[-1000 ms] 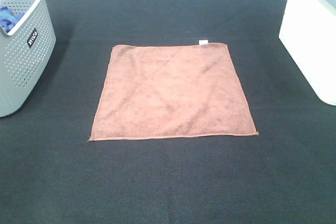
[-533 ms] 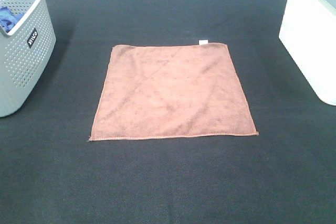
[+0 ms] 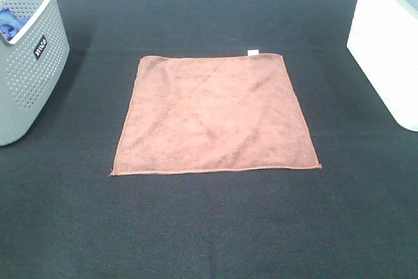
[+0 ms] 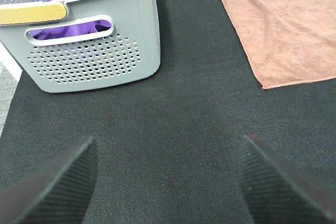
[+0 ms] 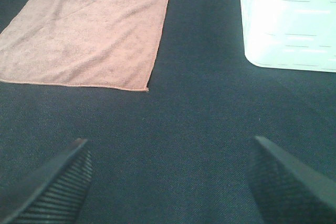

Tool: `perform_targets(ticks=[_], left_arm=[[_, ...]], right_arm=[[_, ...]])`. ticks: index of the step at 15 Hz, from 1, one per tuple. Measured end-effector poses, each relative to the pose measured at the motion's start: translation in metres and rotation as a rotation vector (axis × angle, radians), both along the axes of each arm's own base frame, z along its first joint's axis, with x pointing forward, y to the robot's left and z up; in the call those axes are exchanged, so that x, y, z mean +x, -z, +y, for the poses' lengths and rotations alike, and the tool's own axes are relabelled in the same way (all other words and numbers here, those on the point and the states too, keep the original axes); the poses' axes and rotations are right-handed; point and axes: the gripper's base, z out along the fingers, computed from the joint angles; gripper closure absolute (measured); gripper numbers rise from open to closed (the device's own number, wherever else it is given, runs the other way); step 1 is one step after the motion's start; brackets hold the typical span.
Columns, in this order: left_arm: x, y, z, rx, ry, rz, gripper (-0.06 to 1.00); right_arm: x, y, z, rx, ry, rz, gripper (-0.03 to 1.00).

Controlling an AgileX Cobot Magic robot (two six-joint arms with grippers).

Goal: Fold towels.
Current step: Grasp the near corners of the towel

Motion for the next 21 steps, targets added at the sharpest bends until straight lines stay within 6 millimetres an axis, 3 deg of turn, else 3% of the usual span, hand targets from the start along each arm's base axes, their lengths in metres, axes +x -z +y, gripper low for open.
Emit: perform_targets(ticks=[21], left_arm=[[0.0000, 0.0000, 0.0000, 0.000, 0.000, 0.000, 0.24]], right_arm=[[0.0000, 0.0000, 0.0000, 0.000, 0.000, 0.000, 0.21]])
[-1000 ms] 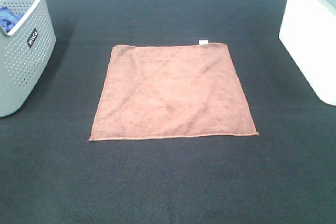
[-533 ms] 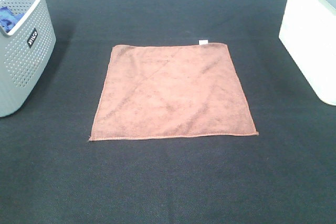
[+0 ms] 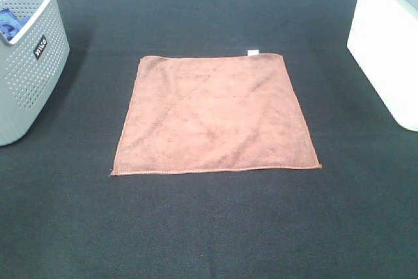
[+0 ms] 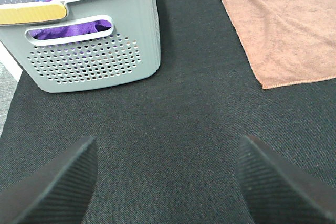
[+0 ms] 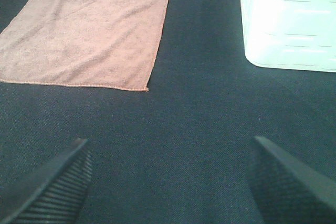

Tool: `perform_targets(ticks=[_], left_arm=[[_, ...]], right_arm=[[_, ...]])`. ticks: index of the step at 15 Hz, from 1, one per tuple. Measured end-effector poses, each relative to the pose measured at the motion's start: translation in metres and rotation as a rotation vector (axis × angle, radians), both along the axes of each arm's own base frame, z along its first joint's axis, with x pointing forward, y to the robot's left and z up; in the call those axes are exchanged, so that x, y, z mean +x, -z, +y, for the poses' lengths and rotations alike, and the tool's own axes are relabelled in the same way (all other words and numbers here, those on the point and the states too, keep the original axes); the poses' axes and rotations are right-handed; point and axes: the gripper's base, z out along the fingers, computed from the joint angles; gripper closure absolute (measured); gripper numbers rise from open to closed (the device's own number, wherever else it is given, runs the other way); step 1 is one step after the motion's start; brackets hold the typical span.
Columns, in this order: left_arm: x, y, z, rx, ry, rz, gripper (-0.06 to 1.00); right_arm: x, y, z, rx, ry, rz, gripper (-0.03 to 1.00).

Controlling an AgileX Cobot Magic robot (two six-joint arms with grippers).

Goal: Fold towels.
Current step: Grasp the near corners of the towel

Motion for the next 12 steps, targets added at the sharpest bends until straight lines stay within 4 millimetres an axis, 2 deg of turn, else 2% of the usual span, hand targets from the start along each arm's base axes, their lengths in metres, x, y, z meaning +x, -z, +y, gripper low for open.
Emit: perform_targets(ticks=[7, 10, 12], left_arm=[[0.000, 0.000, 0.000, -0.001, 0.001, 0.000, 0.24], [0.002, -0.015, -0.002, -0.024, 0.009, -0.133, 0.24], [0.018, -0.026, -0.005, -0.090, 0.028, -0.216, 0.24]], right_arm=[[0.001, -0.006, 0.000, 0.002, 0.004, -0.043, 0.21], [0.021, -0.027, -0.001, 0.023, 0.021, -0.151, 0.21], [0.045, -0.035, -0.002, 0.051, 0.033, -0.171, 0.21]])
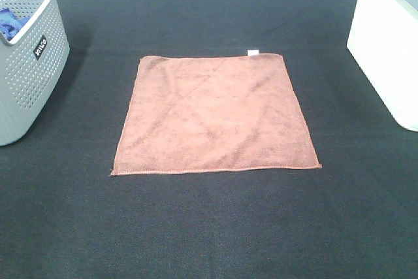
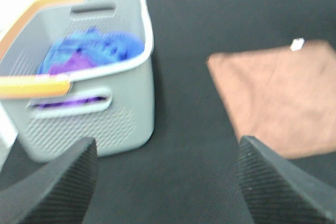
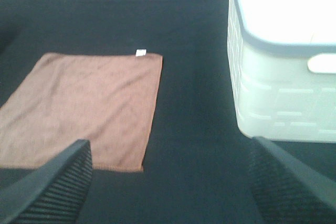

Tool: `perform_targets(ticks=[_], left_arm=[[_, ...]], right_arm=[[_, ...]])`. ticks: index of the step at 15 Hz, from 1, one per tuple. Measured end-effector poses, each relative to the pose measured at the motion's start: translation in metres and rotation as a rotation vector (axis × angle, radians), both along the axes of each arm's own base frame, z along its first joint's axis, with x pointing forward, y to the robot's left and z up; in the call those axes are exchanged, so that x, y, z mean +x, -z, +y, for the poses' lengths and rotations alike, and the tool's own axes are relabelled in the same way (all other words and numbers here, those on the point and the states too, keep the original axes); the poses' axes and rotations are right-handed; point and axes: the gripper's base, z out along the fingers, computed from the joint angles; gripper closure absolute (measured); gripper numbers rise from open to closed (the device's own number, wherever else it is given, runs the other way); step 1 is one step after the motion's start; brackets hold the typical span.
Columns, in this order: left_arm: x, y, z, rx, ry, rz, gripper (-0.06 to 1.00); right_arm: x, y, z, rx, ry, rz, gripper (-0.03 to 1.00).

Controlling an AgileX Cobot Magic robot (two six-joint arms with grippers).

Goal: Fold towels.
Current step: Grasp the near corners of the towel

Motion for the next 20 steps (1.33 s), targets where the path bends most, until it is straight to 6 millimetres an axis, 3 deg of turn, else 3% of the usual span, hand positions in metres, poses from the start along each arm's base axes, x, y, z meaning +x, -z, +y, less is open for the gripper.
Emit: perform_targets(ticks=[4, 8, 9, 11, 12, 15, 17, 20], left_arm=[[0.044, 0.003, -0.010, -0.189, 0.063, 0.165, 0.24], [0.098, 0.024, -0.019, -0.373, 0.080, 0.459, 0.24], [0.098, 0.024, -0.019, -0.373, 0.080, 0.459, 0.24], [0.129, 0.041, -0.022, -0.413, 0.085, 0.570, 0.24], [0.141, 0.049, -0.023, -0.439, 0.089, 0.616, 0.24], [0.172, 0.078, -0.029, -0.483, 0.126, 0.731, 0.24], [0.194, 0.105, -0.033, -0.532, 0.150, 0.798, 0.24], [0.216, 0.138, -0.036, -0.601, 0.155, 0.850, 0.24]], right_arm=[[0.041, -0.002, 0.001, 0.106, 0.002, 0.053, 0.23], [0.089, 0.020, 0.007, 0.294, -0.001, 0.283, 0.23], [0.089, 0.020, 0.007, 0.294, -0.001, 0.283, 0.23], [0.115, 0.040, 0.009, 0.344, 0.005, 0.429, 0.27], [0.127, 0.051, 0.011, 0.356, -0.003, 0.494, 0.33], [0.155, 0.075, 0.015, 0.338, -0.067, 0.616, 0.38], [0.181, 0.090, 0.018, 0.339, -0.110, 0.706, 0.37], [0.209, 0.105, 0.020, 0.342, -0.148, 0.813, 0.27]])
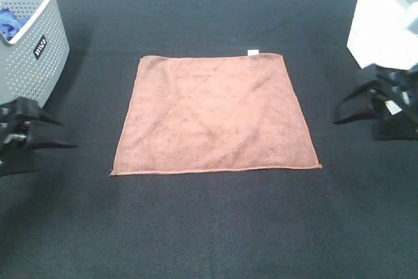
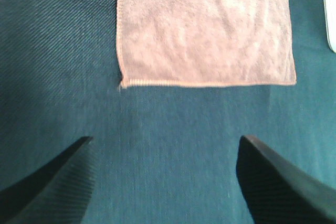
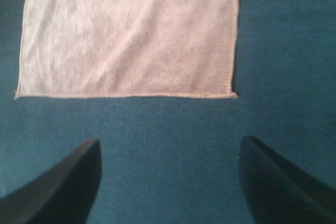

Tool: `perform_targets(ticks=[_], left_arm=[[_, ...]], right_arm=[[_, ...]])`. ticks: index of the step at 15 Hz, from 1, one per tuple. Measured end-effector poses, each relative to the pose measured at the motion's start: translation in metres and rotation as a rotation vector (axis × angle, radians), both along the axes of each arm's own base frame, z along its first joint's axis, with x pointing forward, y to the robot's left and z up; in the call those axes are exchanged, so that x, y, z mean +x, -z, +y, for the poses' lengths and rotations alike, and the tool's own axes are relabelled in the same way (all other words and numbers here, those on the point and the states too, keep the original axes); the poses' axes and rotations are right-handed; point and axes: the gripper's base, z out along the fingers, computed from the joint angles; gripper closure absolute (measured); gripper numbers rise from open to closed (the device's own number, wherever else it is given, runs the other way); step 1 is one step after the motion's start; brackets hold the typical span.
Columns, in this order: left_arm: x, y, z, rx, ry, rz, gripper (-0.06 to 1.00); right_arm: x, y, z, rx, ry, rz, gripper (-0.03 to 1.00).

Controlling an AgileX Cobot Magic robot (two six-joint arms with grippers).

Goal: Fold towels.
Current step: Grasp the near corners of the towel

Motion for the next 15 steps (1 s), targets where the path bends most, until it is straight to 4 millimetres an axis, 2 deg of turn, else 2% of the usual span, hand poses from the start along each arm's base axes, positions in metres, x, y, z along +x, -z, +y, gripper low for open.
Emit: perform_targets(ticks=[4, 5, 9, 13, 15], left_arm=[[0.037, 0.028, -0.004, -0.069, 0.015, 0.068, 0.24], [0.037, 0.028, -0.004, -0.069, 0.015, 0.068, 0.24], [0.064, 0.053, -0.005, -0.086, 0.022, 0.125, 0.24], [0.083, 0.078, -0.006, -0.089, 0.024, 0.175, 0.24], [0.091, 0.085, -0.019, -0.095, 0.067, 0.177, 0.24]], right_arm=[[0.036, 0.024, 0.000, 0.010, -0.026, 0.097, 0.24], [0.036, 0.024, 0.000, 0.010, -0.026, 0.097, 0.24], [0.070, 0.041, 0.001, 0.028, -0.046, 0.150, 0.21], [0.093, 0.077, 0.003, 0.058, -0.079, 0.255, 0.21], [0.096, 0.090, 0.007, 0.097, -0.085, 0.269, 0.21]])
